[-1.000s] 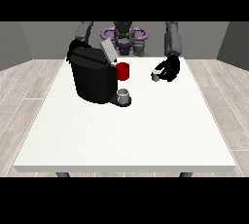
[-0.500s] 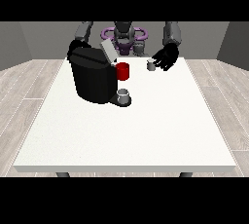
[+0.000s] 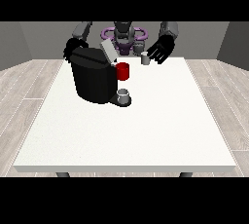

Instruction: Insert the coffee pod into the coffee machine and close the lid

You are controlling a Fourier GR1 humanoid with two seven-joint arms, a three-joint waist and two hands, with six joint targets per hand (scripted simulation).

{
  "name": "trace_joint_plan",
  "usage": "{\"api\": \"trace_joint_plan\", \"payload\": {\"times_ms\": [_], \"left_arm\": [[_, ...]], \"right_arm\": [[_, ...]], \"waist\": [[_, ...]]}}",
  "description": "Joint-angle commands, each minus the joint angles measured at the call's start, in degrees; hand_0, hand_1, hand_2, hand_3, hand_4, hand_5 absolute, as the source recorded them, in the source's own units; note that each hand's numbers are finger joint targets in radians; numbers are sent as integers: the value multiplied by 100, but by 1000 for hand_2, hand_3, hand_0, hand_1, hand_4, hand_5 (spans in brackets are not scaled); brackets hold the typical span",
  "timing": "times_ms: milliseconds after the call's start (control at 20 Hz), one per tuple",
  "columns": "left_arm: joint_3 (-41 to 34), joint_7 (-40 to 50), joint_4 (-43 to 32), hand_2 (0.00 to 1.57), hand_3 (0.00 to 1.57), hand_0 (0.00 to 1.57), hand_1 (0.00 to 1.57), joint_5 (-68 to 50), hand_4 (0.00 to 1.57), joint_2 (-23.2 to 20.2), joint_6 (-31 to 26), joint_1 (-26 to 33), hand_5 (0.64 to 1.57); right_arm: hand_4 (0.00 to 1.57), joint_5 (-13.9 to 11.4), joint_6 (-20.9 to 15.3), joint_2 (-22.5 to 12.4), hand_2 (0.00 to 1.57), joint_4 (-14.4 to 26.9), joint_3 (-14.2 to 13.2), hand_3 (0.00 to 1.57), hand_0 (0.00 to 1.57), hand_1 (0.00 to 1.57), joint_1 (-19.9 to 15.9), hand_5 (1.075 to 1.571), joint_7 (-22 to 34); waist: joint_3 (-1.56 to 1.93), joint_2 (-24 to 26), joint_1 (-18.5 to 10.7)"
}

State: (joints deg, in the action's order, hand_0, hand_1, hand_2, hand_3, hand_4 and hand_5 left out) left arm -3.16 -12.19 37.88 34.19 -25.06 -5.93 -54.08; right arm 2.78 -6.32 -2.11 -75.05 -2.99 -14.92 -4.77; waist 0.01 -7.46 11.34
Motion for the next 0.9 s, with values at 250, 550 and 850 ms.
{"api": "trace_joint_plan", "payload": {"times_ms": [250,550,850], "left_arm": [[-400,658,-197,1262,1198,1239,1239,-89,476,-332,-249,-979,1571],[-267,529,71,1332,1265,1278,1278,-61,519,-133,-422,-1213,1571],[-387,431,-134,1303,1236,1277,1277,59,488,-413,-273,-1306,1571]], "right_arm": [[509,-185,-204,147,0,-371,248,0,0,0,-290,1571,278],[520,-129,-198,-45,0,103,-98,0,0,0,-371,1571,-120],[519,-158,-180,-78,0,-289,4,0,0,0,-369,1571,56]], "waist": [[0,-301,499],[2,-504,248],[0,-679,532]]}}
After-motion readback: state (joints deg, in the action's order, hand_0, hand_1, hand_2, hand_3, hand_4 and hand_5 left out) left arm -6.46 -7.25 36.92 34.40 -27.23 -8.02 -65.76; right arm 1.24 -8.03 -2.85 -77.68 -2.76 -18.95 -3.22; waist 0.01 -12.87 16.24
